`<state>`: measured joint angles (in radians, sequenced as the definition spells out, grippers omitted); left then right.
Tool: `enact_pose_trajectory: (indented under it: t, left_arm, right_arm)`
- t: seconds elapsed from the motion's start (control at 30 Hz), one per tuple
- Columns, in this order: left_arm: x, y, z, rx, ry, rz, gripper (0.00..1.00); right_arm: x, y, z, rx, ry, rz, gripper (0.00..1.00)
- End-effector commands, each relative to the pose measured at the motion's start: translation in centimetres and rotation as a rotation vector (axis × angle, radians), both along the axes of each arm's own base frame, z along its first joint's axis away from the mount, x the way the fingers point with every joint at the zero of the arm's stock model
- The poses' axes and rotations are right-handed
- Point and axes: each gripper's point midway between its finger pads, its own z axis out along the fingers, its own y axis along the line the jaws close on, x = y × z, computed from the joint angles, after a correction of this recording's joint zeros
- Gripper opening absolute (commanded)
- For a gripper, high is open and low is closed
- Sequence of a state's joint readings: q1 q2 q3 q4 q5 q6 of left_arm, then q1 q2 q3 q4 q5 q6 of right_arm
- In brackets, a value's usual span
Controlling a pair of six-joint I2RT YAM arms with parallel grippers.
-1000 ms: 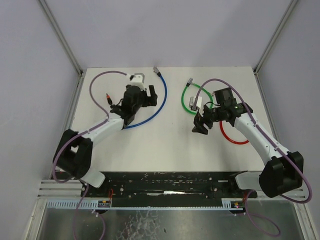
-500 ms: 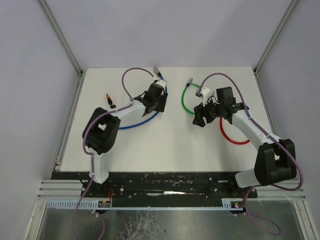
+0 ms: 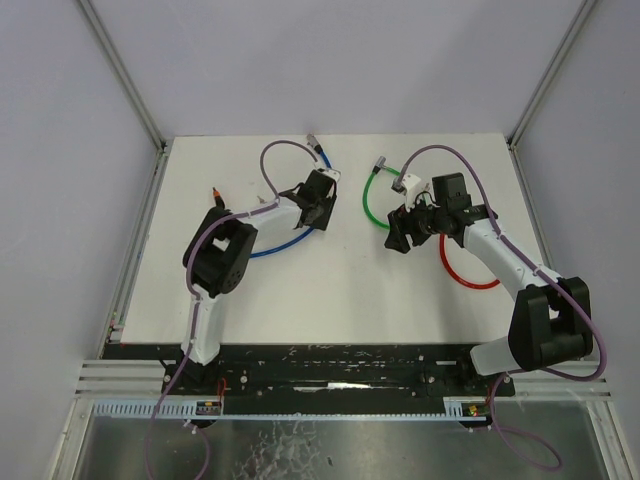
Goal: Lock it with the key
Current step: Pick up the lock from the center of the board.
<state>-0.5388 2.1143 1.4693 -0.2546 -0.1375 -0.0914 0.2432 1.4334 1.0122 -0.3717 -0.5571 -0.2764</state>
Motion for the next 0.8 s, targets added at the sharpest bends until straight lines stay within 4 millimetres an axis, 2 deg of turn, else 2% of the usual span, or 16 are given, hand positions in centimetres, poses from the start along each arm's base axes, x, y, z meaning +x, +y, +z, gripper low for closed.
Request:
enact_pose_trajectory:
  t: [0.0,0.17,0.43,0.6,0.77]
  left_arm:
    - [0.2,-0.4,0.0,0.013,0.005,-0.027,0.34]
    - [0.0,-0.4,-0.4,0.017,0.015,-0.033,0.29]
    - [-0.9,-0.3,-0.1,0.005,0.021,-0.057,0.14]
    - [-1.8,-0.4,1.2,-0.027,0.001,-0.093,0.00]
    - [-4.3,-0.9,2.9,-0.073,-0.032,-0.159,0.00]
  right_arm:
    - [1.2,0.3,2.4,0.024,-0.066,-0.007,0.71]
    - [1.1,0.3,2.4,0.023,-0.065,-0.003,0.70]
    - [1.2,0.4,2.4,0.026,-0.062,-0.001,0.70]
    - [1.1,0.4,2.3,0.031,-0.052,-0.003,0.70]
    - [0.9,0.9,1.6,0.078,0.010,-0.006,0.70]
